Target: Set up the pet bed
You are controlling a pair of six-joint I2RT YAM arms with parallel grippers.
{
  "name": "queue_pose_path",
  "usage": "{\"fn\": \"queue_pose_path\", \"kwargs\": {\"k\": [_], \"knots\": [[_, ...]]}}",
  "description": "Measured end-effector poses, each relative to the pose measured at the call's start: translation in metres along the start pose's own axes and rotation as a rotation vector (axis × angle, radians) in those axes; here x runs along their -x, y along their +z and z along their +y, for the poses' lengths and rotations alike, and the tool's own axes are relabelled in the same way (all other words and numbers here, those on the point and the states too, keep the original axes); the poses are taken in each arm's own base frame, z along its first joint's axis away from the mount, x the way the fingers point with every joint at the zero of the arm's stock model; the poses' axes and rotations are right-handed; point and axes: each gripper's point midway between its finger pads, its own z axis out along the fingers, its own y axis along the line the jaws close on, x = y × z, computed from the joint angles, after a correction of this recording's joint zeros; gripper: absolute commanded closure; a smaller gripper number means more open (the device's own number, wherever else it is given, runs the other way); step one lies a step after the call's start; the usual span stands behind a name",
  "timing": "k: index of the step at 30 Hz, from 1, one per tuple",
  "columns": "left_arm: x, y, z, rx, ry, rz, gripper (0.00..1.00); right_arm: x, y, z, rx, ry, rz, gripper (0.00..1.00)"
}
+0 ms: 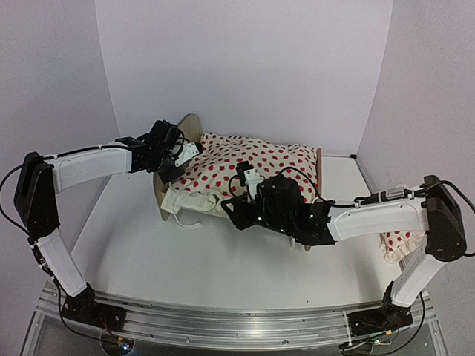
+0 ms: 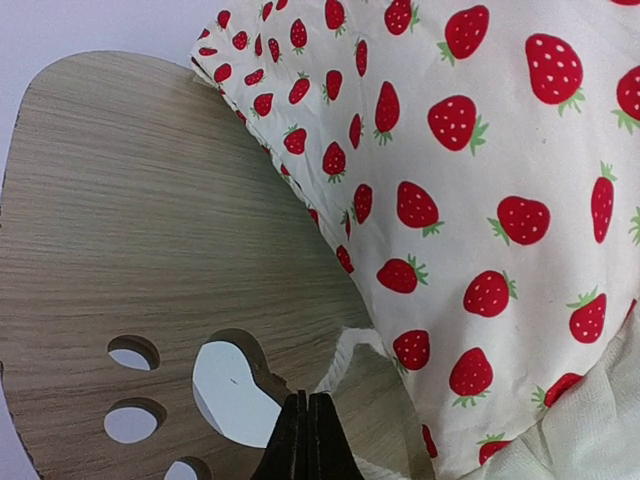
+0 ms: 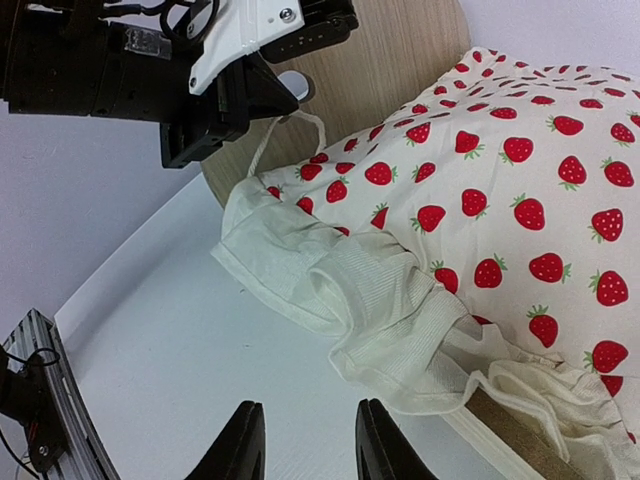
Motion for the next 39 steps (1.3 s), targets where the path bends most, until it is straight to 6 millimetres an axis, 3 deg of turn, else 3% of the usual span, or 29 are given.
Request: {"fn": "queue_pose_path", "kwargs": {"k": [13, 18, 20, 25, 30, 37, 39], "knots": [[-0.040, 0.008, -0.024, -0.036, -0.146, 0.154, 1.00, -0.001, 0.000, 0.002, 0.011, 0.000, 0.005, 0.69], [-0.050, 0.016, -0.040, -0.084, -0.189, 0.204, 0.58, 0.002, -0.003, 0.003, 0.017, 0.002, 0.000, 0.66], [-0.046, 0.014, -0.040, -0.098, -0.221, 0.196, 0.47, 0.005, -0.007, 0.001, 0.008, 0.003, -0.010, 0.66], [-0.032, 0.004, -0.033, -0.153, -0.283, 0.169, 0.38, 0.024, -0.029, -0.011, -0.060, -0.005, -0.050, 0.64], [-0.012, -0.015, -0.014, -0.151, -0.320, 0.089, 0.28, 0.044, -0.051, -0.020, -0.117, -0.021, -0.086, 0.63], [0.000, -0.032, -0.003, -0.157, -0.297, 0.021, 0.23, 0.036, -0.057, -0.035, -0.184, -0.051, -0.043, 0.61], [0.004, -0.036, -0.002, -0.160, -0.268, -0.004, 0.26, 0.033, -0.057, -0.040, -0.199, -0.056, -0.025, 0.61]]}}
